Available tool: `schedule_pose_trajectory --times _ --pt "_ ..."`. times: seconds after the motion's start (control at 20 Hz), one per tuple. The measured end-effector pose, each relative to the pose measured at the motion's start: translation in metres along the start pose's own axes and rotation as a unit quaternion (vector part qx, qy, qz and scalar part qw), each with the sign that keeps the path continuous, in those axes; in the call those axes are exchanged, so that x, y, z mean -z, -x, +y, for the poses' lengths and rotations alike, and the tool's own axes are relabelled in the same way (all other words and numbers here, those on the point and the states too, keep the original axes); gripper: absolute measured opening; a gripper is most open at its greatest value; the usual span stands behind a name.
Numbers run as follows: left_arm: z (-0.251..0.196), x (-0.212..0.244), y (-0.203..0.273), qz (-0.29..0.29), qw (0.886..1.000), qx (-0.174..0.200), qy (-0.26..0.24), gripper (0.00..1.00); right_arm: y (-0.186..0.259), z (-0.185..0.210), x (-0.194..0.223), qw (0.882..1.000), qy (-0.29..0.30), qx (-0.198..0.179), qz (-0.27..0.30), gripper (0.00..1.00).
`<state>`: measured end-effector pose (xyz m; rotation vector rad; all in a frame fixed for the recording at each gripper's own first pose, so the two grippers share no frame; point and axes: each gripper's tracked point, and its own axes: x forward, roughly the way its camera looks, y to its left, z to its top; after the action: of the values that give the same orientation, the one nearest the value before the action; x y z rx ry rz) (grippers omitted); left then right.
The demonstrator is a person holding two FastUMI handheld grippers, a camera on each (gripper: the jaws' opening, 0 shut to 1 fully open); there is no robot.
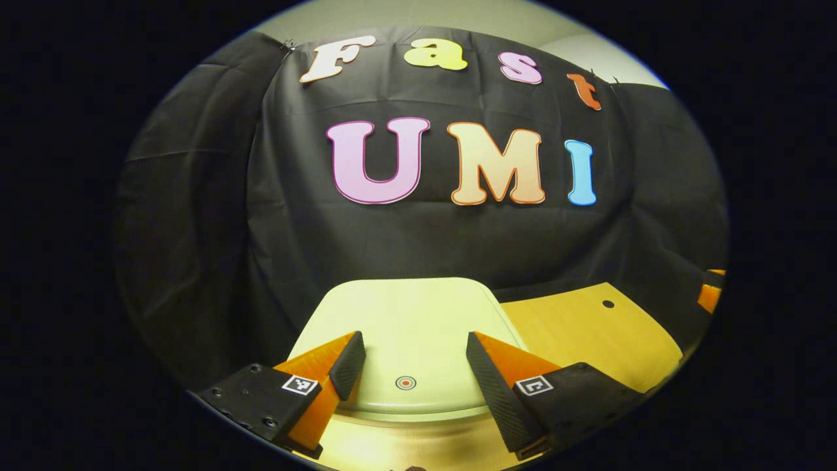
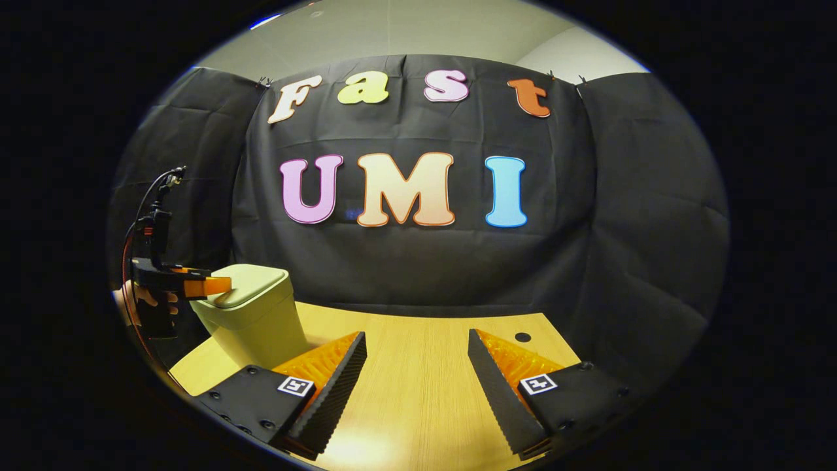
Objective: Press the lid of the desktop garbage bin to open it, pick up the crumpled paper on the desktop and throw it into the bin, then pick up the pop can on the desktop and drop it into the bin, and finally close the garbage bin lid.
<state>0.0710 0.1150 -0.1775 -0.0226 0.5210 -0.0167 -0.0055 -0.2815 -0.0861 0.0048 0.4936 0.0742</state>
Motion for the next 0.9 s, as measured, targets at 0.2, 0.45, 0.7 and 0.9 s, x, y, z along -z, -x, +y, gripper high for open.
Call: schedule_pose_trajectory --times 0.2,0.45,0.7,0.9 --pt "-0.004 0.000 -0.006 -0.032 0.999 0.004 0.006 0.94 -0.002 0.001 0.008 1.000 0.004 -0.002 0.011 0.98" --pt "-0.004 0.006 -0.006 -0.048 0.999 0.008 0.009 0.94 -0.006 0.010 0.007 1.000 0.002 -0.018 0.015 0.98" --pt "-0.001 -0.002 -0.005 -0.075 0.997 -0.007 0.003 0.94 -0.009 0.011 0.005 1.000 0.006 -0.020 0.011 0.99" --pt "-0.008 -0.030 0.007 -0.109 0.993 -0.027 0.035 0.92 -0.011 0.005 -0.005 1.000 0.005 -0.014 0.001 0.98"
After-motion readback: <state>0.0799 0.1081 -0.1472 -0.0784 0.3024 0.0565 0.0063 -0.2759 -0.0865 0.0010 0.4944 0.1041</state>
